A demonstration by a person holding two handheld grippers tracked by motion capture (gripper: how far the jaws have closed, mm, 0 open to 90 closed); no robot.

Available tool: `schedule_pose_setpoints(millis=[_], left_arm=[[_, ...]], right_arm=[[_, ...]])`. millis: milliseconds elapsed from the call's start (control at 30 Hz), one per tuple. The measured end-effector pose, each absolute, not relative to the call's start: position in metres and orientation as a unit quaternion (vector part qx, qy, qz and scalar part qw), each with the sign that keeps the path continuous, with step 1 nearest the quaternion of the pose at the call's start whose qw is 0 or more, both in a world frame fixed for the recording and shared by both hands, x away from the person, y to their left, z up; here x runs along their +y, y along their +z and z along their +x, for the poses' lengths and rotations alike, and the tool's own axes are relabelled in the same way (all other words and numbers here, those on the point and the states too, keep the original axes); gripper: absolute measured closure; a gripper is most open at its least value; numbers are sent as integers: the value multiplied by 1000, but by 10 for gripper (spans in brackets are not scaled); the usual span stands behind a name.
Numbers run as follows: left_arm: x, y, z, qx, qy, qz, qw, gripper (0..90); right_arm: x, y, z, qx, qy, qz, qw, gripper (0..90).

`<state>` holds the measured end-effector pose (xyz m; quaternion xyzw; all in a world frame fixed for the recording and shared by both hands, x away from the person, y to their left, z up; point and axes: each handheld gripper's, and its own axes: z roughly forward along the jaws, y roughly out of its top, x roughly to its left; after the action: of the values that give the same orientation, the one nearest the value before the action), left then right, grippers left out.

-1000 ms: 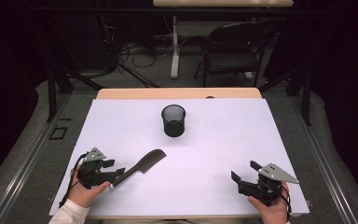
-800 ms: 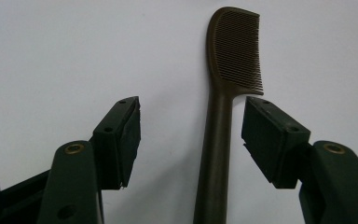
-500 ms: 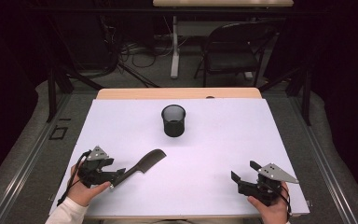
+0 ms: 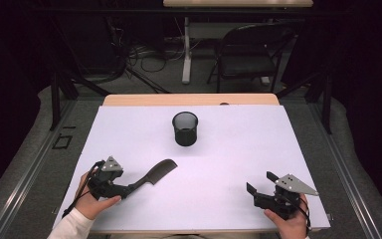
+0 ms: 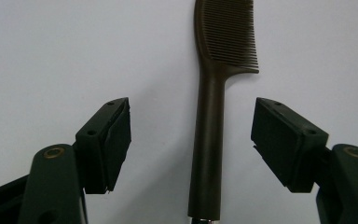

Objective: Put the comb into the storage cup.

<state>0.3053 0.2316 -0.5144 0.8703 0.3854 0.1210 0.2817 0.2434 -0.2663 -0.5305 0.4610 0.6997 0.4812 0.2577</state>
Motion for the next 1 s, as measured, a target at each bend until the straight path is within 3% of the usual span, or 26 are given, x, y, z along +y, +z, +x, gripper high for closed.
schedule_pose_setpoints(millis=[1000], left_arm=[[221, -529, 309, 371, 115, 888, 245, 441]], right_arm=[[-266, -531, 244, 701, 482, 460, 255, 170]])
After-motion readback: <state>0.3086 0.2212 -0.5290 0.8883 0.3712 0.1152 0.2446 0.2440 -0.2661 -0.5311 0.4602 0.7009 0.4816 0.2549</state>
